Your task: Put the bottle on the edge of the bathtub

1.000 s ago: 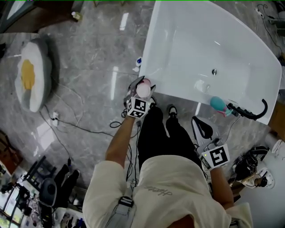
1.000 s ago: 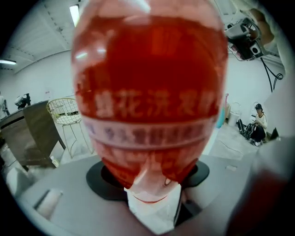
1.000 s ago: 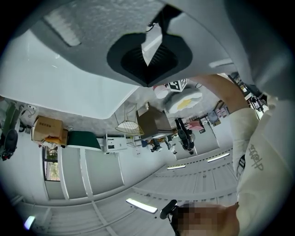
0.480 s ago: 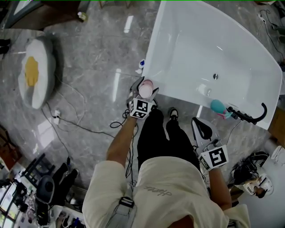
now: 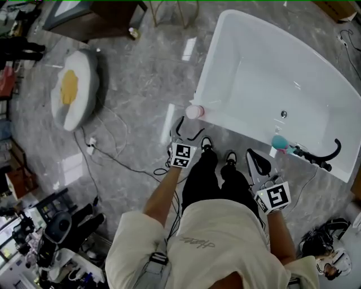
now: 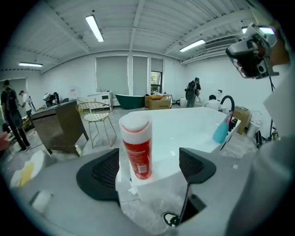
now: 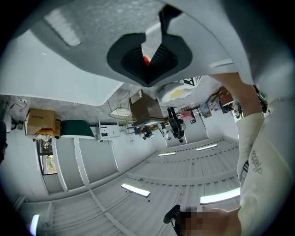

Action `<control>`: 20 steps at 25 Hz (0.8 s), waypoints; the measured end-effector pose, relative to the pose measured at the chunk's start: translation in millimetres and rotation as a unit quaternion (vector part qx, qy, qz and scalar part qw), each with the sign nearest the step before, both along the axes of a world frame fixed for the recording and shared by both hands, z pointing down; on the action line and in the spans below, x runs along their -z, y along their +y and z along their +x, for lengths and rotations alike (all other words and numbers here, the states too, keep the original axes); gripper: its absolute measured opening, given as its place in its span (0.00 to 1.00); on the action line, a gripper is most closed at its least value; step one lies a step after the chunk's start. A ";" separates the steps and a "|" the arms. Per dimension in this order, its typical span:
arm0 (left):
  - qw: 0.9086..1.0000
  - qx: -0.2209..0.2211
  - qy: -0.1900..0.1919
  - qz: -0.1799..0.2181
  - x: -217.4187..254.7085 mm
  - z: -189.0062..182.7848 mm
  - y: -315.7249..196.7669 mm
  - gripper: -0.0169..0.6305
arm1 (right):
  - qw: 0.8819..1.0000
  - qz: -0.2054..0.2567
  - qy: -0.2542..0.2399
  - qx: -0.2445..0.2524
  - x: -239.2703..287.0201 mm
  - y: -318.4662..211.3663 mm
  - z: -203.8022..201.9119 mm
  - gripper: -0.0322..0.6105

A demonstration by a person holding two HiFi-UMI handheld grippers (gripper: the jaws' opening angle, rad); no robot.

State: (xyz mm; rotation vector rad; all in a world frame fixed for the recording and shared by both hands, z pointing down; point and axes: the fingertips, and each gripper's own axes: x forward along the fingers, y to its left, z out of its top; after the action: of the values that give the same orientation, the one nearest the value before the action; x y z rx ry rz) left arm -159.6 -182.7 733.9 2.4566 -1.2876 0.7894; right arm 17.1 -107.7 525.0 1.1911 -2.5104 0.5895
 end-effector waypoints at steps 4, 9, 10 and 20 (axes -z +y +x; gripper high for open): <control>0.999 0.034 0.028 0.001 48.5 7.8 35.4 0.64 | 0.999 0.025 -0.009 0.026 4.7 8.8 8.4 0.05; 0.994 0.091 0.055 0.013 103.3 8.9 70.7 0.57 | 0.995 0.071 -0.013 0.069 16.1 26.2 10.9 0.05; 0.994 0.095 0.055 0.019 113.2 11.9 79.7 0.56 | 0.994 0.079 -0.012 0.078 19.4 32.5 12.3 0.05; 0.980 0.162 0.087 0.079 200.7 34.6 128.4 0.21 | 0.983 0.137 -0.042 0.113 56.7 66.2 23.8 0.05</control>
State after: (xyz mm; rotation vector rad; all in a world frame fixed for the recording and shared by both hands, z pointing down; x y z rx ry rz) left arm -125.0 -54.3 533.2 2.2793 -1.6761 0.3937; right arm 40.9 -41.5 468.3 0.9612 -2.8177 0.2476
